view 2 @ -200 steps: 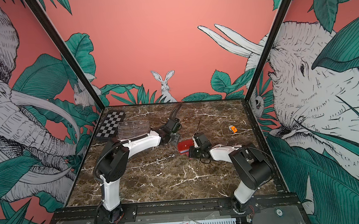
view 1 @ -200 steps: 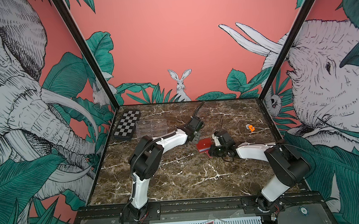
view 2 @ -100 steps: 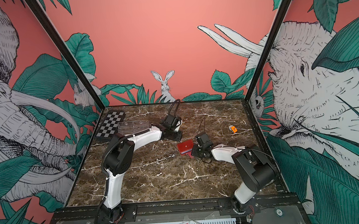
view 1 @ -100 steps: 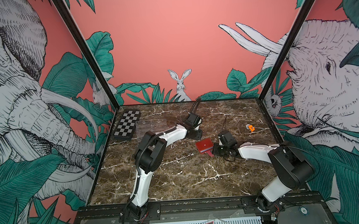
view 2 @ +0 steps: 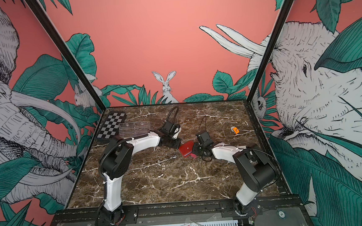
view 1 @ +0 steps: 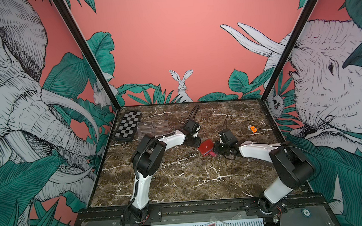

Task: Take the credit cards out of the card holder
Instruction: Rotate the card holder at the center of the table, then open the card holder at the center of the table.

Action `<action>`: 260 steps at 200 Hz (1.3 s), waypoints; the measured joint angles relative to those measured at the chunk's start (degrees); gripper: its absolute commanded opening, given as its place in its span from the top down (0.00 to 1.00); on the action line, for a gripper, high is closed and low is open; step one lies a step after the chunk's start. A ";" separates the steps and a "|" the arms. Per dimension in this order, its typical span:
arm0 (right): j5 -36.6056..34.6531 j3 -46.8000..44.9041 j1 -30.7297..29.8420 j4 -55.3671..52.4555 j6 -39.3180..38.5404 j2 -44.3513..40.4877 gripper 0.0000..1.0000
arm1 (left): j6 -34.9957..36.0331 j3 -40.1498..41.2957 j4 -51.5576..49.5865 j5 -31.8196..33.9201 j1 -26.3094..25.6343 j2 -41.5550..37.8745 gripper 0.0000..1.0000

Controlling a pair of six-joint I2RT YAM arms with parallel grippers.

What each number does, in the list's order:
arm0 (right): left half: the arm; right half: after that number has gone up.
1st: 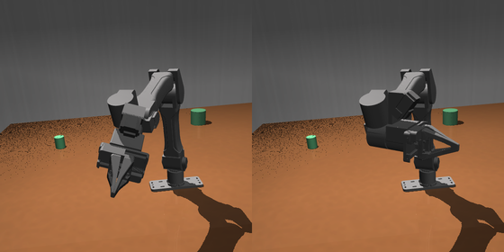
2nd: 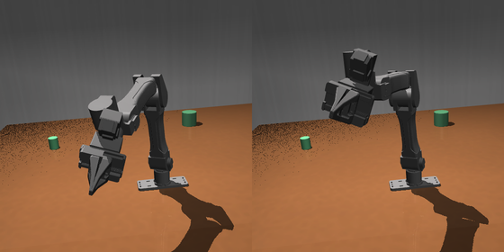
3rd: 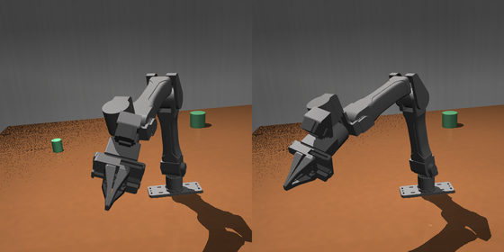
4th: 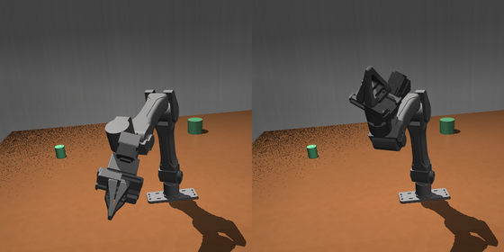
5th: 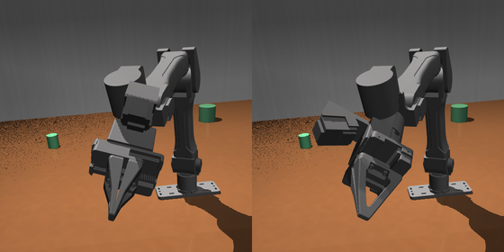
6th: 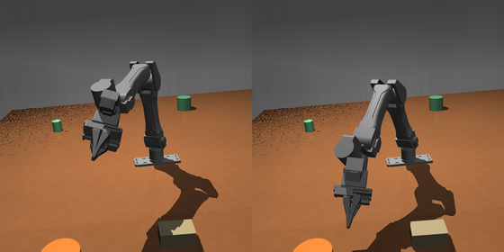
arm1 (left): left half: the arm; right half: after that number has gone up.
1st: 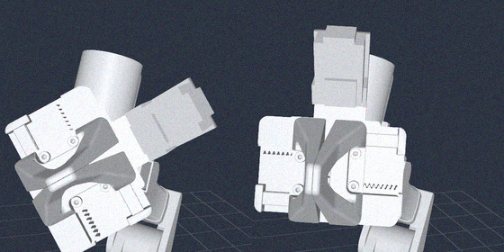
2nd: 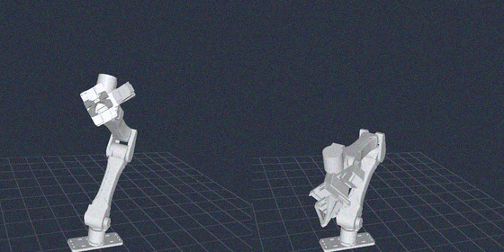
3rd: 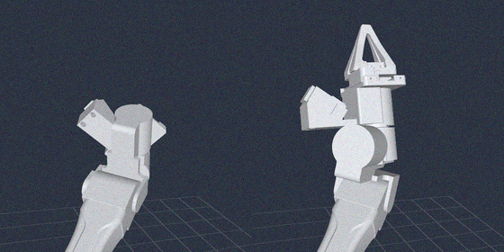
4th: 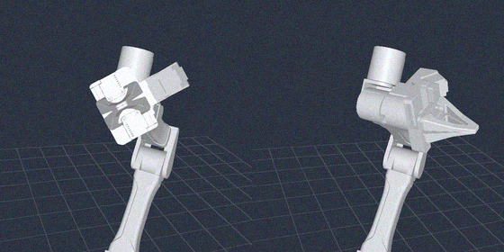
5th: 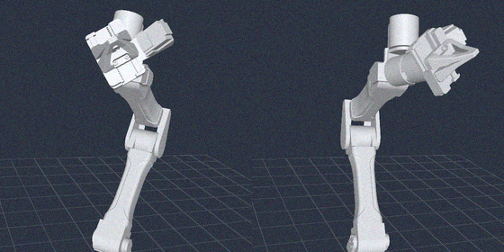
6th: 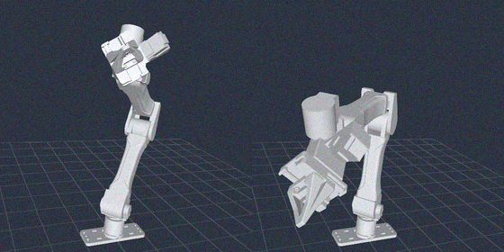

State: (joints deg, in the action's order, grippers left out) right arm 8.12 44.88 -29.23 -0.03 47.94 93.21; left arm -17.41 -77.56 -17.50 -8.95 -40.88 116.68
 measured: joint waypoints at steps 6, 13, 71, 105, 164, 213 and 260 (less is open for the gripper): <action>0.00 0.31 0.02 -0.07 -0.11 0.28 0.85 | -0.11 0.66 0.11 -0.07 -0.24 -0.48 0.82; 0.02 0.70 0.04 -0.20 -0.22 0.74 0.84 | -0.24 1.36 0.26 -0.07 -0.61 -0.94 0.82; 0.96 2.25 0.48 -1.03 -1.09 2.54 0.80 | -2.19 6.10 1.29 -0.26 -4.11 -4.20 0.82; 2.73 1.75 0.61 -0.24 -1.25 2.01 0.77 | -2.89 7.23 1.51 -0.26 -5.29 -4.96 0.82; 7.65 1.31 0.50 0.26 -2.10 0.85 0.77 | -3.87 7.43 1.75 -0.15 -5.57 -5.07 0.82; 10.05 0.94 0.50 1.62 -1.86 -0.33 0.77 | -4.11 7.78 1.73 0.22 -5.57 -5.40 0.82; 14.14 0.76 0.15 5.81 -1.40 -3.74 0.78 | -4.66 9.20 1.84 0.39 -5.60 -6.60 0.82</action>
State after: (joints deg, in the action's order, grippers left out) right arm 22.26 45.65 -29.08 5.78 46.54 89.47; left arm -22.06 -68.36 -15.66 -8.56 -46.48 110.08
